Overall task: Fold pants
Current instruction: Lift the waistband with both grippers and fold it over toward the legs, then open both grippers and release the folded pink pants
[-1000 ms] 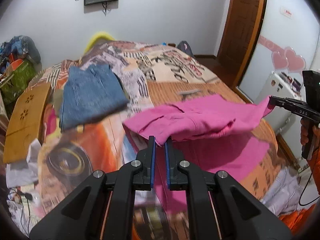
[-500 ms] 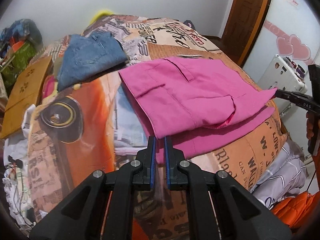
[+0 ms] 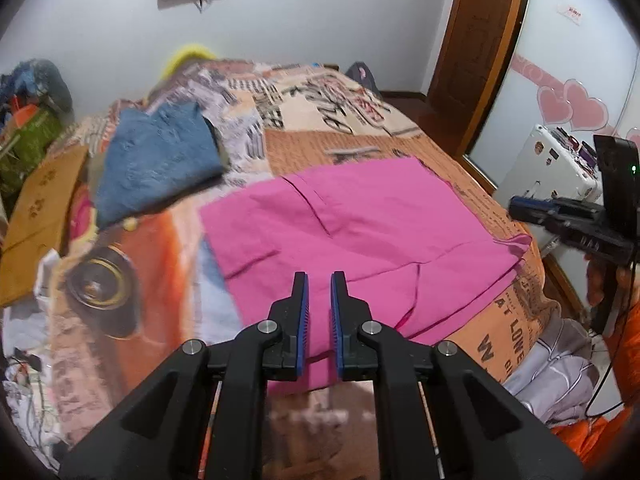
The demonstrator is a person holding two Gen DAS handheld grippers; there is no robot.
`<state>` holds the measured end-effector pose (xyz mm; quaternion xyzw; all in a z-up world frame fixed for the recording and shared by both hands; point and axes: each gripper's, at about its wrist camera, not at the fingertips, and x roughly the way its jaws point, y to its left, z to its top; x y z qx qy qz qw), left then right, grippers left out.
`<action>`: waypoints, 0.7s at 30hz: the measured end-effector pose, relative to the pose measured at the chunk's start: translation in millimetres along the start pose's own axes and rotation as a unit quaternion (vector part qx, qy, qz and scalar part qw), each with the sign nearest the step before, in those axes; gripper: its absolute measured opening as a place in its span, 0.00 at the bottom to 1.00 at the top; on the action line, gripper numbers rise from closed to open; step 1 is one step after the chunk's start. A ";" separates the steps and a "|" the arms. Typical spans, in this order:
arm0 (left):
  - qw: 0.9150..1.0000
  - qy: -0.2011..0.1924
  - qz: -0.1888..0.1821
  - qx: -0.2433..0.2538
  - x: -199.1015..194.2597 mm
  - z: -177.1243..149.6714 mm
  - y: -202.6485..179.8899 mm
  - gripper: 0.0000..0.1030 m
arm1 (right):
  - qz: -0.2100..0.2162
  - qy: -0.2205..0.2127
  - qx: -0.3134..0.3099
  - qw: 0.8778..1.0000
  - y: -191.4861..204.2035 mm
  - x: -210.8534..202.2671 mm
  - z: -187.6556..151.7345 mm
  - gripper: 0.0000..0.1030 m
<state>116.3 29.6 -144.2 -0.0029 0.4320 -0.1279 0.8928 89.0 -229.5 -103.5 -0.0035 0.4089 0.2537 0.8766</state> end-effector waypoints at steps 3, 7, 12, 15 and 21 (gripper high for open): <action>1.000 0.025 -0.010 -0.008 21.9 -8.2 -7.0 0.09 | 0.008 0.028 -0.004 1.000 5.5 20.4 -9.2 0.18; 0.999 0.040 0.002 -0.007 36.3 -27.2 -12.1 0.10 | 0.015 0.071 0.004 0.997 5.6 40.1 -28.2 0.17; 0.999 0.033 0.002 -0.011 28.2 -24.6 -9.9 0.14 | 0.007 0.074 0.000 0.997 4.1 34.7 -38.5 0.24; 1.000 0.023 0.017 -0.012 20.4 -14.1 -2.9 0.24 | 0.001 0.078 -0.001 0.997 -1.2 30.7 -32.1 0.24; 0.997 -0.022 0.068 -0.026 10.1 19.9 30.1 0.45 | -0.019 0.048 -0.004 0.999 -17.3 21.7 -5.3 0.29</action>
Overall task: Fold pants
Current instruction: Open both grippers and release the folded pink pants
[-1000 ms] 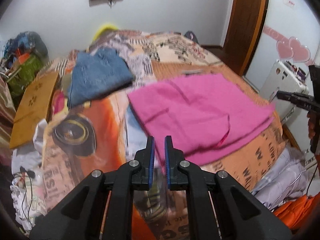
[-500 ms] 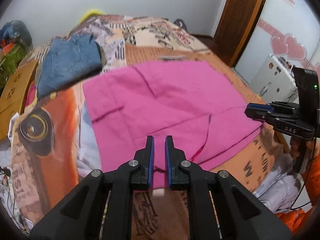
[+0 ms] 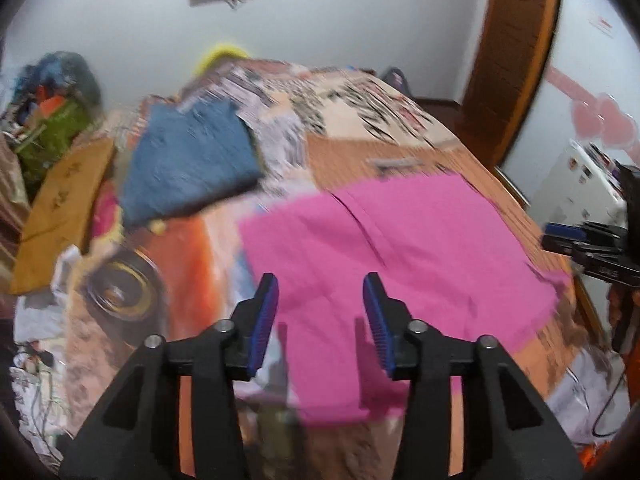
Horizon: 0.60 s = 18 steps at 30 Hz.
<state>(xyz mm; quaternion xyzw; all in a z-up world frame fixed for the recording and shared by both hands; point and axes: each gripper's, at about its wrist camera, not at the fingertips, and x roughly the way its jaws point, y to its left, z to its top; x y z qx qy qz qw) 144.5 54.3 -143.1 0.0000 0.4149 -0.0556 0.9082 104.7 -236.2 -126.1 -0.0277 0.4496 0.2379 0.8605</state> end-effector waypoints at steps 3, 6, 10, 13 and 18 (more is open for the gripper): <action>1.000 -0.007 0.020 -0.008 11.6 19.4 18.1 0.45 | -0.013 -0.018 0.004 1.000 -11.9 -1.5 18.6 0.31; 1.000 -0.001 0.018 -0.020 28.6 31.4 33.2 0.45 | -0.021 -0.031 0.009 0.999 -22.8 1.4 35.3 0.33; 0.998 0.017 0.013 -0.052 59.7 41.7 54.5 0.45 | -0.030 -0.039 0.018 0.999 -35.7 13.5 56.4 0.36; 0.997 0.036 0.005 -0.072 80.9 45.7 67.1 0.45 | -0.042 -0.039 0.013 0.998 -44.5 27.2 71.6 0.37; 0.993 0.061 -0.020 -0.095 107.4 41.5 78.2 0.45 | -0.050 -0.022 0.020 0.998 -62.2 62.1 91.2 0.42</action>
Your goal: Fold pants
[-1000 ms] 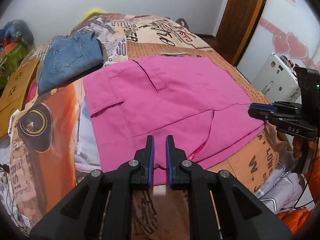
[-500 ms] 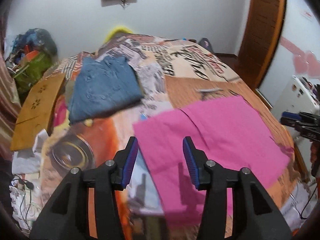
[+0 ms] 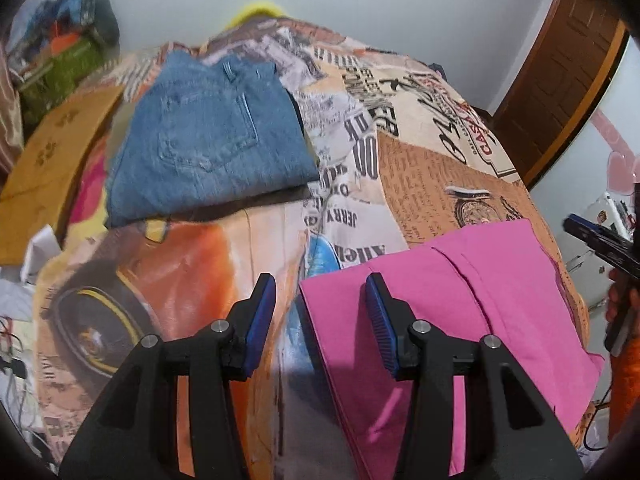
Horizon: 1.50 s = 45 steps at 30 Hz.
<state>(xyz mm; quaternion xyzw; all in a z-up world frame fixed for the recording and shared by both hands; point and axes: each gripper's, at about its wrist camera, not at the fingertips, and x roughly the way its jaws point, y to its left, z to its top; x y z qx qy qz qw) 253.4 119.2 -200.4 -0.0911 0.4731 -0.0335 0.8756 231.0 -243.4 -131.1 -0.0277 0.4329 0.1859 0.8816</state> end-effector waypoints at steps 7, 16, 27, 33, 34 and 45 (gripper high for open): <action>0.998 0.036 -0.033 -0.025 34.4 -5.1 7.8 0.45 | 0.020 0.062 0.023 0.998 -12.0 62.8 -1.4 0.43; 0.999 0.025 -0.026 -0.015 36.5 -5.9 5.6 0.20 | 0.055 0.092 0.022 0.994 -10.7 90.1 -8.2 0.17; 0.999 -0.012 0.033 -0.003 27.7 0.5 2.1 0.09 | 0.024 0.049 0.012 0.998 -14.4 88.7 4.2 0.04; 0.999 -0.006 0.046 0.017 21.0 -0.8 -3.9 0.10 | 0.010 0.063 -0.012 0.998 -3.7 91.3 16.3 0.04; 0.999 -0.008 0.043 0.019 14.6 -1.7 -4.4 0.11 | 0.006 0.062 -0.012 0.998 -2.7 87.5 17.1 0.08; 1.000 -0.018 0.013 0.011 -47.6 -35.2 -13.9 0.33 | 0.013 0.001 -0.019 1.000 18.1 -6.8 11.4 0.38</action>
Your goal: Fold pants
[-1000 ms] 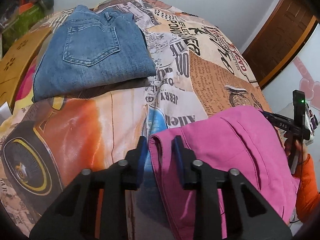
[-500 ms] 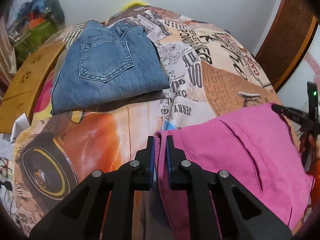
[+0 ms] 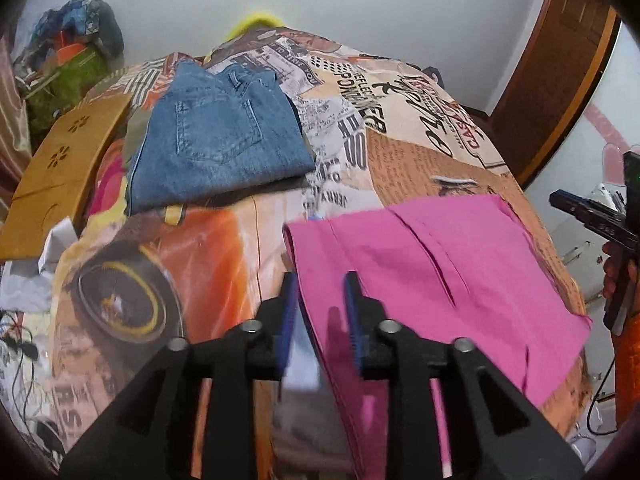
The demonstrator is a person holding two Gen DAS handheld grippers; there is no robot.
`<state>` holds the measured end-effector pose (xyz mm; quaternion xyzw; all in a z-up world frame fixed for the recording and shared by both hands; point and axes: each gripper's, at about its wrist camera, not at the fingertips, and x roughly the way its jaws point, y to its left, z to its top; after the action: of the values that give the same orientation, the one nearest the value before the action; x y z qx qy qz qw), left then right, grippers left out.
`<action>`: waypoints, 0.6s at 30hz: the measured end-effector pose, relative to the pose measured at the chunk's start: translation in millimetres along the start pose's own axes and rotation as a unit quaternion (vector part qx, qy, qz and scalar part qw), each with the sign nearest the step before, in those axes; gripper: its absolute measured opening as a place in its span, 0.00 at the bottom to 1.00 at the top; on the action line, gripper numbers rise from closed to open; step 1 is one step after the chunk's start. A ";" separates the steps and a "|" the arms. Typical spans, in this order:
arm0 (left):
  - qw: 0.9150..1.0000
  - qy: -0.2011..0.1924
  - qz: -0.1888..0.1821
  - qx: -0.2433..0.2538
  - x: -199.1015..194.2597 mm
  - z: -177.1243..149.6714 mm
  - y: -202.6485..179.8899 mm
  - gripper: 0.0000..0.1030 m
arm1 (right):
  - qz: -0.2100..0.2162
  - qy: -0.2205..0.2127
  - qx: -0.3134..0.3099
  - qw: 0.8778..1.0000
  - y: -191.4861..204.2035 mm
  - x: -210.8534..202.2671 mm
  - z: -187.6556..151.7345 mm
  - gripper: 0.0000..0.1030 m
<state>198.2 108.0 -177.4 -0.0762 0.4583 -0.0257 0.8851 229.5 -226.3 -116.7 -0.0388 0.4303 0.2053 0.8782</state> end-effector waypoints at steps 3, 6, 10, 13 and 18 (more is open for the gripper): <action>1.000 0.002 -0.006 -0.006 -9.1 -16.5 -4.4 0.50 | 0.009 -0.017 -0.008 1.000 14.9 -23.2 -9.6 0.43; 1.000 0.018 -0.022 -0.011 -14.3 -36.0 -9.3 0.57 | 0.013 -0.023 -0.024 0.999 32.9 -39.5 -25.5 0.45; 0.997 0.044 -0.054 -0.039 -11.2 -55.3 -8.6 0.59 | 0.020 -0.012 -0.041 0.999 53.2 -47.2 -52.1 0.45; 0.995 0.055 -0.067 -0.055 -6.6 -66.7 -8.7 0.60 | 0.030 0.005 -0.044 0.999 61.8 -44.7 -70.5 0.45; 0.986 0.073 -0.117 -0.096 2.9 -76.3 -6.5 0.60 | 0.029 0.048 -0.036 0.998 63.9 -27.5 -99.1 0.45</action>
<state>137.8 92.8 -222.1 -0.2120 0.5095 -0.0906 0.8290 116.0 -201.2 -150.7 -0.0680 0.4654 0.2436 0.8482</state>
